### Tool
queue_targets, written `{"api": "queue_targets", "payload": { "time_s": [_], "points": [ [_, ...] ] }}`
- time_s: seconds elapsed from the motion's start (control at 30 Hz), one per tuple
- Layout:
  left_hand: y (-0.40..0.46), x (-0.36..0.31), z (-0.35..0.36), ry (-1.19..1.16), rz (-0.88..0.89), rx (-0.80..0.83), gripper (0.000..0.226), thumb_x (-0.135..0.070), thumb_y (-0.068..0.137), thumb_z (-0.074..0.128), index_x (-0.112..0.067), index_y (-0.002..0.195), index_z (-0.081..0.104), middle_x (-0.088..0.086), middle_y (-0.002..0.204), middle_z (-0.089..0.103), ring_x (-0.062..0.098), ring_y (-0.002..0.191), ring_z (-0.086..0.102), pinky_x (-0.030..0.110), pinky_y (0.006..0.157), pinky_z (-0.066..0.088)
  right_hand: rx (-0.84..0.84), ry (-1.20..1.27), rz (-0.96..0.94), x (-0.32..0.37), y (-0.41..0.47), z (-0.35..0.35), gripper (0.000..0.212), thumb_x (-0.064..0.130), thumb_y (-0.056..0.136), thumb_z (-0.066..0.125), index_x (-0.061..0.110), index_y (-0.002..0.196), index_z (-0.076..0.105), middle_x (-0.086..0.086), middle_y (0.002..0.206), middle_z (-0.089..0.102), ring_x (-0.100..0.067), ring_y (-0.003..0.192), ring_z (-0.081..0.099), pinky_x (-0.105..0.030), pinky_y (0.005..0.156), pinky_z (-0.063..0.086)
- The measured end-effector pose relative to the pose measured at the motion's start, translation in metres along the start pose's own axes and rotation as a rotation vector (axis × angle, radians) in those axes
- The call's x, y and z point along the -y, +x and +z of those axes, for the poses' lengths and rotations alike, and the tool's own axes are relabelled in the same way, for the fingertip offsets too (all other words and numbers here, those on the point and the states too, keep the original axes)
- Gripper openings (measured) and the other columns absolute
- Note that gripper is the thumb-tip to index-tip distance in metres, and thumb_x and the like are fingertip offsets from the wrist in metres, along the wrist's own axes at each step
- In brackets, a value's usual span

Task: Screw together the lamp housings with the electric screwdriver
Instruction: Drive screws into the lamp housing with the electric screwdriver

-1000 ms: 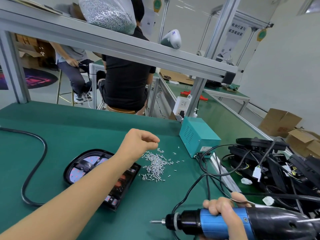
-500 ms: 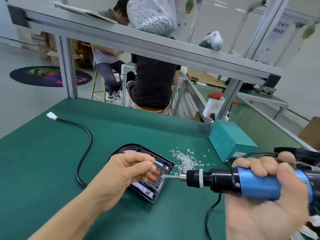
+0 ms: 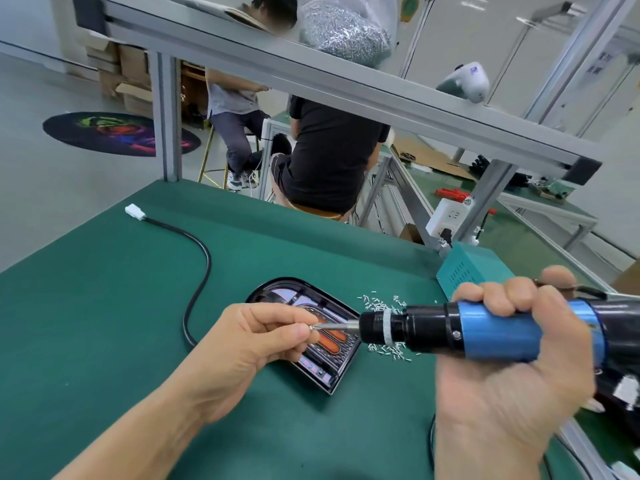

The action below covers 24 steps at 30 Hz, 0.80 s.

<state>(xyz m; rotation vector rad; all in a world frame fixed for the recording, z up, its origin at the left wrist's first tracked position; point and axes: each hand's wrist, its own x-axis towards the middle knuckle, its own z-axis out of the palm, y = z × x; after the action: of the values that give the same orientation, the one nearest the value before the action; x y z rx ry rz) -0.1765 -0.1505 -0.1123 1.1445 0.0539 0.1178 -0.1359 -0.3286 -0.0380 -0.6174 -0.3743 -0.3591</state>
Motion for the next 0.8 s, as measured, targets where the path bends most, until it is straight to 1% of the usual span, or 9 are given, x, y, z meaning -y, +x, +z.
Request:
{"api": "queue_targets", "payload": {
  "time_s": [0.37,0.53,0.6,0.7,0.8],
  "points": [
    [-0.004,0.002,-0.001,-0.027,0.025,-0.015,0.025,-0.019,0.056,0.074,-0.009,0.078,0.078,0.013,0.071,0.071,0.013,0.059,0.061,0.020,0.058,0.051,0.019,-0.020,-0.003,-0.003,-0.005,0.004,0.018,0.011,0.078,0.046,0.023,0.089,0.053,0.012,0.058,0.049,-0.005,0.053,0.047,-0.019,0.068,0.047],
    [-0.004,0.000,-0.003,0.087,0.130,-0.053,0.025,-0.026,0.054,0.076,-0.014,0.077,0.079,0.009,0.069,0.071,0.009,0.059,0.058,0.016,0.062,0.051,0.006,-0.018,0.005,-0.007,-0.007,0.006,0.018,0.011,0.077,0.047,0.023,0.089,0.053,0.011,0.058,0.048,-0.006,0.053,0.047,-0.021,0.066,0.048],
    [-0.004,0.000,-0.004,0.103,0.148,-0.074,0.026,-0.027,0.053,0.076,-0.015,0.076,0.079,0.009,0.069,0.071,0.009,0.060,0.059,0.016,0.063,0.051,-0.013,-0.010,0.008,-0.009,-0.007,0.006,0.017,0.011,0.077,0.048,0.023,0.089,0.053,0.011,0.059,0.048,-0.006,0.053,0.047,-0.020,0.066,0.047],
    [-0.004,0.000,-0.005,0.090,0.147,-0.091,0.025,-0.024,0.051,0.077,-0.015,0.074,0.079,0.009,0.069,0.072,0.008,0.059,0.061,0.015,0.062,0.051,-0.032,0.015,0.019,-0.013,-0.008,0.005,0.017,0.012,0.077,0.048,0.023,0.089,0.053,0.011,0.058,0.048,-0.005,0.053,0.047,-0.018,0.067,0.047],
    [-0.003,-0.001,-0.008,0.090,0.153,-0.099,0.021,-0.018,0.052,0.076,-0.014,0.072,0.079,0.008,0.067,0.071,0.008,0.057,0.062,0.014,0.059,0.050,-0.038,0.019,0.025,-0.018,-0.009,0.006,0.018,0.011,0.076,0.049,0.023,0.089,0.053,0.010,0.058,0.049,-0.006,0.053,0.048,-0.018,0.067,0.047]
  ]
}}
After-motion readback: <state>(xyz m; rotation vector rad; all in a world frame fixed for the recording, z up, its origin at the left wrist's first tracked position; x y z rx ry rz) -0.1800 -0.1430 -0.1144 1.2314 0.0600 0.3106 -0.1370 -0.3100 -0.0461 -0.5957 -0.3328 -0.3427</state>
